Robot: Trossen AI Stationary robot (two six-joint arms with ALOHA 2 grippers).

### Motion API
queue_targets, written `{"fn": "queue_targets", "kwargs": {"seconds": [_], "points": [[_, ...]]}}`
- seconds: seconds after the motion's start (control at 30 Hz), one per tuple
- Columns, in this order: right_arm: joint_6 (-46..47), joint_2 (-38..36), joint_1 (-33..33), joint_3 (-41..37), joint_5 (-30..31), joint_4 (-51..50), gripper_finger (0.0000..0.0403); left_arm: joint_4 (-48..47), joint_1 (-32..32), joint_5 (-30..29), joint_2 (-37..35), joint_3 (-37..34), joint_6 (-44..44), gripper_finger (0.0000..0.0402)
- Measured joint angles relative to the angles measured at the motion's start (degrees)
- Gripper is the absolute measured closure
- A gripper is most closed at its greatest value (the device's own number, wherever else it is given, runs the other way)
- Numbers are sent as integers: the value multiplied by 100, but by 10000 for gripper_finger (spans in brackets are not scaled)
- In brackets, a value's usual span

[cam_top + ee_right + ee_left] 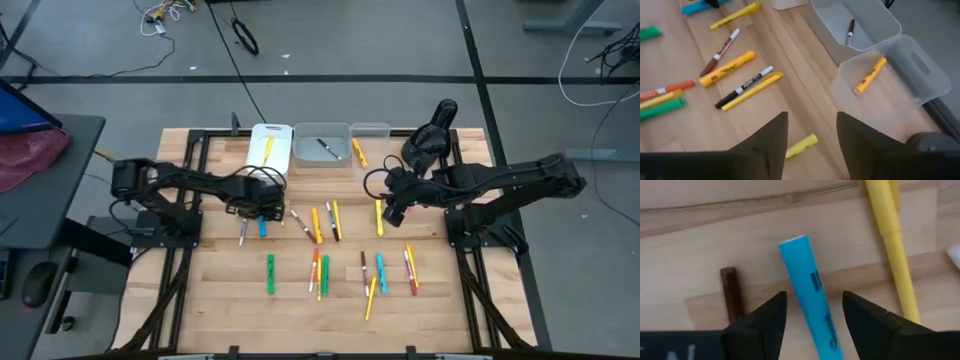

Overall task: Pick & Place Markers
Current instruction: Put the blue highlighter pen into the transparent bin

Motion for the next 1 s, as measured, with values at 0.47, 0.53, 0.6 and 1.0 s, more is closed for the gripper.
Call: {"fn": "queue_targets", "kwargs": {"seconds": [0.47, 0.53, 0.6, 1.0], "points": [[-255, -44, -2, 0, -13, -9, 239, 21, 2, -129, 234, 48, 199, 333], [-334, -44, 0, 0, -13, 71, 239, -104, 2, -117, 184, 147, 418, 333], [-323, -44, -2, 0, -12, 244, 239, -244, 4, -95, 111, 273, 683, 333], [600, 264, -656, 2, -1404, 3184, 231, 576, 263, 418, -1408, 1659, 2673, 333]]}}
